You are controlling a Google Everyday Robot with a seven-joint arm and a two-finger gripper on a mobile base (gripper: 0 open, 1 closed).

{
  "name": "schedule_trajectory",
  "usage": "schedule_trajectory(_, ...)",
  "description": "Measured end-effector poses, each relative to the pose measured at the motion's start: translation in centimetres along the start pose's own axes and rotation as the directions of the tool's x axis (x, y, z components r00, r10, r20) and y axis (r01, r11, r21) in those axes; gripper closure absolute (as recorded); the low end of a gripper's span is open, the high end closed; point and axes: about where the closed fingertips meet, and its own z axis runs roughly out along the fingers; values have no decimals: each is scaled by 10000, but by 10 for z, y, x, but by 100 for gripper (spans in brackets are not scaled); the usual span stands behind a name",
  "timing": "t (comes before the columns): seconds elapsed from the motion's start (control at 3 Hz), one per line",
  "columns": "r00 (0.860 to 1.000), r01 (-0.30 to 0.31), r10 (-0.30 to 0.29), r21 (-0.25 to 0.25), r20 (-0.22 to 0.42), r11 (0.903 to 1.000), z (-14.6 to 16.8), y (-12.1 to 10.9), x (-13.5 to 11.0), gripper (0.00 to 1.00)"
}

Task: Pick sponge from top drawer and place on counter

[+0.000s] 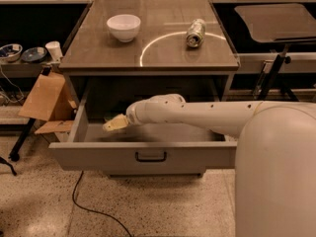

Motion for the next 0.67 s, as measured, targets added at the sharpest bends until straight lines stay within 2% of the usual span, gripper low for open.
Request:
schedule_trajectory(0.33,9997,73,-80,294,230,9995,-1,1,-6,0)
schedule_trajectory(0.67,9983,395,-404,224,424,9990,4,4,-10,0)
